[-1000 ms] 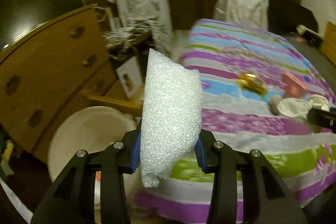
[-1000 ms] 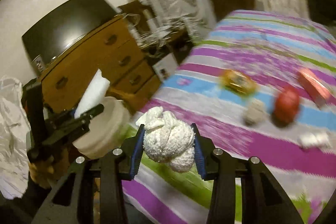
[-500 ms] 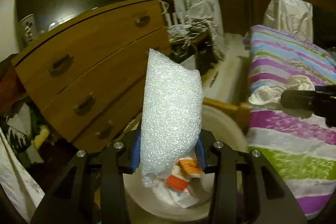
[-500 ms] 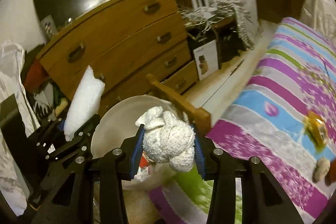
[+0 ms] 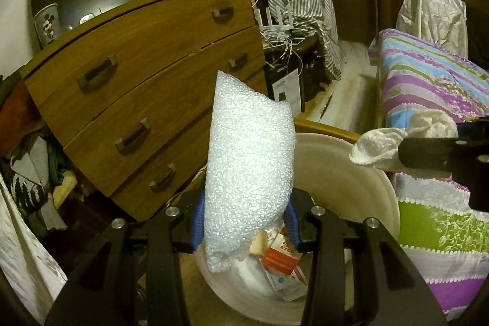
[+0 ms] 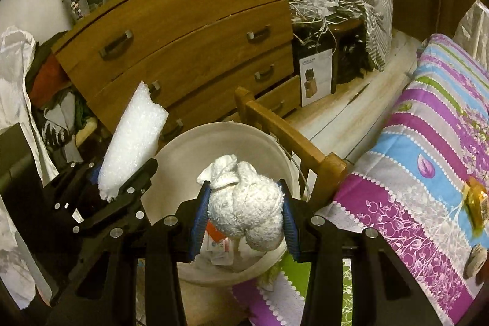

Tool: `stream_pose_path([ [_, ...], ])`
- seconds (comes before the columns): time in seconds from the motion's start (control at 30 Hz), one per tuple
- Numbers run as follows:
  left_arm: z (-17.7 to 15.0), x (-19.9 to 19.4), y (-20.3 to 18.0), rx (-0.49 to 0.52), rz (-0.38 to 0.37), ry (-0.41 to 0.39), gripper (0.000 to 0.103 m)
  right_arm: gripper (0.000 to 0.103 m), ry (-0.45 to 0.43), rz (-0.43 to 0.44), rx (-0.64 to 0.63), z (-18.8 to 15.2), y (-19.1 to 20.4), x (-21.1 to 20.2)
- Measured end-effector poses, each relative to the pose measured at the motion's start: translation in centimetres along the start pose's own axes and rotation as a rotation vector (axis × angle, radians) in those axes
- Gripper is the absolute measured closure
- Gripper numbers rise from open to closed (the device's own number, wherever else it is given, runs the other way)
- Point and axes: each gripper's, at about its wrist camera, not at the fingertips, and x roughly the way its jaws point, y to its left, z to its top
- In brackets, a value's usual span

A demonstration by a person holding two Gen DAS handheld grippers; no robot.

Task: Collect trash
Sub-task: 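Open both tools to drop the foam sheet and cloth ball into the bucket, then move both tools back over the bed toward the grey yarn ball and white bag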

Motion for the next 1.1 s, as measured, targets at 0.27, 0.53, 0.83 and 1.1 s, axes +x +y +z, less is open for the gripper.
stream_pose_path([
  [0.27, -0.3, 0.3, 0.1, -0.001, 0.000, 0.003, 0.063, 0.059, 0.004, -0.016, -0.003, -0.4, -0.4, 0.1],
  [0.53, -0.6, 1.0, 0.5, -0.009, 0.000, 0.013, 0.063, 0.059, 0.006, -0.017, -0.009, -0.4, -0.5, 0.4],
  [0.83, -0.7, 1.9, 0.9, -0.019, 0.003, 0.044, 0.060, 0.033, 0.000, -0.027, -0.026, 0.1, -0.2, 1.1],
  [1.1, -1.2, 3.2, 1.9, -0.066, -0.014, 0.099, 0.042, 0.033, -0.014, -0.050, -0.029, 0.2, -0.7, 0.8],
])
